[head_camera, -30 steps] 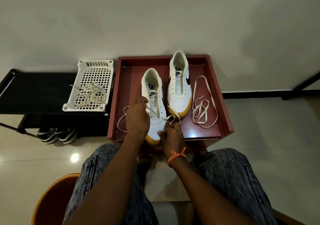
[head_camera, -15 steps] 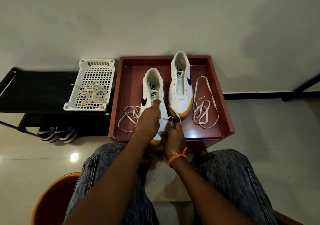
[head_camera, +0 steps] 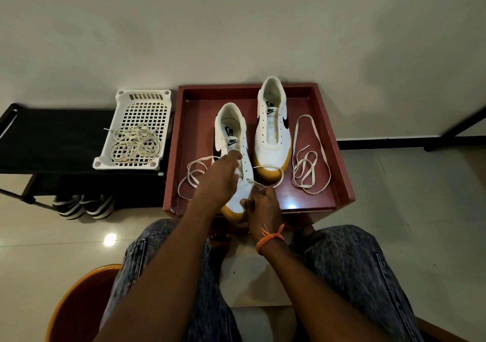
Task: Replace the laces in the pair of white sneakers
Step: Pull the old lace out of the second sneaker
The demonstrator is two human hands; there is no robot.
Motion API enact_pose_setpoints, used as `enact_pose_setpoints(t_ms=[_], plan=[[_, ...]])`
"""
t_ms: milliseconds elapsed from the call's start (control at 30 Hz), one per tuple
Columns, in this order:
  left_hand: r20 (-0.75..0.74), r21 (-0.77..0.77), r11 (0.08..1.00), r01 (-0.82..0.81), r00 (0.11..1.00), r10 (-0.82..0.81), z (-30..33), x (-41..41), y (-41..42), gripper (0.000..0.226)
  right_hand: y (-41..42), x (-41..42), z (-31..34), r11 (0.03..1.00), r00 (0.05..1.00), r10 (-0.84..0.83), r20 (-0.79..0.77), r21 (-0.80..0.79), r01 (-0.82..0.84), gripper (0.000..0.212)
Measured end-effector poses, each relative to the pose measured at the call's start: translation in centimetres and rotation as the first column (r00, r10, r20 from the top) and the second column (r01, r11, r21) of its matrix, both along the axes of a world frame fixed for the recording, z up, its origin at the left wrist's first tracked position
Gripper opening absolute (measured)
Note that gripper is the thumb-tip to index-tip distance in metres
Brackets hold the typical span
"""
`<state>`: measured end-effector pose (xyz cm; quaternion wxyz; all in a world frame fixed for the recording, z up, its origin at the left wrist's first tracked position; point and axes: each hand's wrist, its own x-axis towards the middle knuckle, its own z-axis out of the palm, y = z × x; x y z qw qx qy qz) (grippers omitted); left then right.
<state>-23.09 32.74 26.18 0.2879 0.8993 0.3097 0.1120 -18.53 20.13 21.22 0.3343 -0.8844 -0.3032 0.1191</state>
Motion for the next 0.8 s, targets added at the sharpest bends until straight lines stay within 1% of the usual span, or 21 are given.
enact_pose_setpoints(t_ms=[33, 67, 133, 200, 267, 300, 367, 433, 467, 533, 600, 667, 700, 800], plan=[[-0.038, -0.029, 1.0, 0.012, 0.999, -0.013, -0.5, 0.3, -0.2, 0.043, 0.0, 0.0, 0.0, 1.0, 1.0, -0.001, -0.001, 0.0, 0.001, 0.016], [-0.043, -0.053, 0.999, 0.003, 0.999, -0.005, -0.8, 0.5, -0.4, 0.04, -0.1, 0.0, 0.1, 1.0, 1.0, -0.005, 0.0, 0.009, 0.005, 0.016], [0.001, -0.075, 0.997, -0.034, 0.999, 0.034, -0.8, 0.8, -0.6, 0.032, -0.1, 0.0, 0.1, 1.0, 1.0, -0.008, -0.001, 0.021, 0.008, 0.014], [0.038, -0.034, 0.996, -0.079, 0.996, 0.08, -0.2, 0.6, -0.1, 0.023, -0.1, 0.0, 0.2, 1.0, 1.0, -0.001, -0.007, 0.01, 0.001, 0.015], [0.082, 0.094, 0.978, -0.185, 0.981, 0.178, 0.6, 0.0, 1.1, 0.017, -0.1, 0.1, 0.3, 1.0, 1.0, 0.014, -0.011, -0.005, -0.014, 0.016], [0.114, 0.128, 0.959, -0.254, 0.964, 0.24, 0.8, -0.5, 2.0, 0.015, -0.1, 0.1, 0.3, 1.0, 1.0, 0.018, -0.01, -0.014, -0.018, 0.016], [0.165, 0.101, 0.923, -0.371, 0.921, 0.352, 1.1, -1.5, 3.5, 0.013, 0.0, 0.2, 0.3, 0.999, 1.0, 0.018, -0.011, -0.038, -0.018, 0.019], [0.15, 0.111, 0.906, -0.409, 0.908, 0.392, 1.3, -2.1, 4.0, 0.016, 0.1, 0.2, 0.3, 0.998, 1.0, 0.015, -0.025, -0.065, -0.017, 0.022], [0.133, 0.137, 0.91, -0.39, 0.918, 0.374, 1.6, -2.0, 3.6, 0.02, 0.2, 0.2, 0.4, 0.997, 1.0, 0.012, -0.023, -0.076, -0.014, 0.024], [0.117, 0.144, 0.95, -0.277, 0.958, 0.262, 1.9, -1.4, 2.5, 0.028, 0.2, 0.2, 0.4, 0.998, 1.0, 0.008, -0.006, -0.067, -0.008, 0.022], [0.106, 0.119, 0.988, -0.093, 0.991, 0.08, 1.6, -0.7, 1.5, 0.032, 0.2, 0.1, 0.4, 0.998, 1.0, 0.004, -0.006, -0.056, -0.005, 0.019], [0.054, 0.068, 0.996, 0.058, 0.997, -0.062, 0.7, 0.1, 0.7, 0.031, 0.1, 0.0, 0.4, 0.999, 1.0, 0.0, -0.005, -0.034, 0.0, 0.018], [0.019, 0.042, 0.996, 0.076, 0.997, -0.077, 0.1, 0.4, 0.4, 0.029, 0.1, 0.0, 0.3, 1.0, 1.0, 0.0, 0.004, -0.019, 0.0, 0.018], [-0.011, -0.005, 1.0, 0.022, 1.0, -0.022, -0.6, 0.8, -0.3, 0.025, 0.2, -0.1, 0.2, 1.0, 1.0, -0.011, -0.005, -0.002, 0.011, 0.019]])
